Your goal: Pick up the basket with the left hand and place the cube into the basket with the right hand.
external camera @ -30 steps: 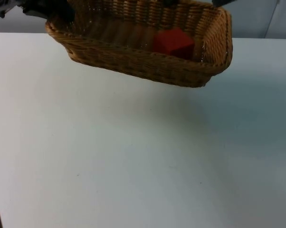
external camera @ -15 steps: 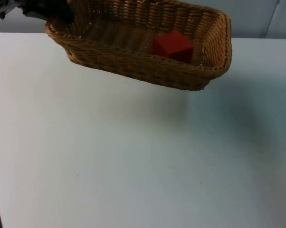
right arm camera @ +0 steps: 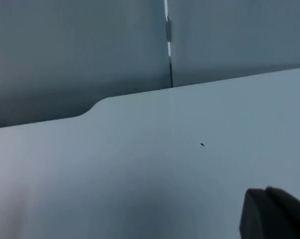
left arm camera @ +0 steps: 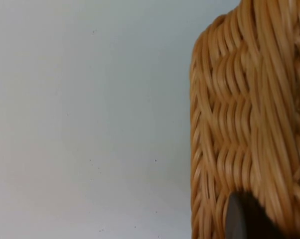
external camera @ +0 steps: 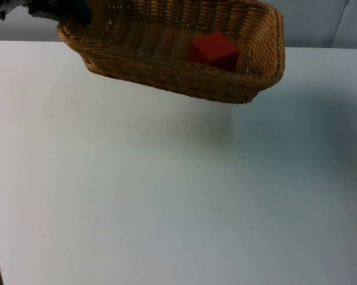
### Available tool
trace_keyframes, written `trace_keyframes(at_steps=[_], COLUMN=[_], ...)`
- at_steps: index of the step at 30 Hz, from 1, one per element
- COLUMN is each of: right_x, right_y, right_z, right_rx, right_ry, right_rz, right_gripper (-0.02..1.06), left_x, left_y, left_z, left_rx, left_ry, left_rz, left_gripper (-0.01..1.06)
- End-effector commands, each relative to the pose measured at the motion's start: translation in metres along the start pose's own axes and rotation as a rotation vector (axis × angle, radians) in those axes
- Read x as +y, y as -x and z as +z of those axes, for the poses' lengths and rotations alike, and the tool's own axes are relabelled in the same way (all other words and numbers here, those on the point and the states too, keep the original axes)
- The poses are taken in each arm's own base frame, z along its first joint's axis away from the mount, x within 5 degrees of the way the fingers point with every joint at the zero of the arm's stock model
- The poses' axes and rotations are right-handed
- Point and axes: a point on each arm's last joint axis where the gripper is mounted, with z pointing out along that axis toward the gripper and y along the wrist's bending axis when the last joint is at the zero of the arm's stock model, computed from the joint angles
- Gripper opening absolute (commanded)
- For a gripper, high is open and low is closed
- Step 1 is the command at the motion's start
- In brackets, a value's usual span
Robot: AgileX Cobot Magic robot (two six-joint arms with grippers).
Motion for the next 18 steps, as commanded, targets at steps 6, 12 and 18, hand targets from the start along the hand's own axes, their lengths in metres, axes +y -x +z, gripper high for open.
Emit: trace_keyframes(at_steps=[6, 12, 18], right_x=[0.000, 0.001, 0.001], right_y=[0.004, 0.006, 0.007], right_z=[-0.008, -0.008, -0.008], right_rx=[-0.034, -0.062, -0.071], right_ry=[0.009, 0.021, 0.021], right_rz=[-0.019, -0.013, -0.012], right_gripper=[0.00, 0.00, 0.00], left_x=[-0.010, -0.004, 0.000], left_y=[-0.004, -0.021, -0.037], left_z=[0.005, 0.043, 0.076], left_rx=[0.041, 0.167, 0.242], left_ry=[-0.078, -0.101, -0.114], left_rz=[-0.042, -0.033, -0.025], left_gripper=[0.00, 0.00, 0.00])
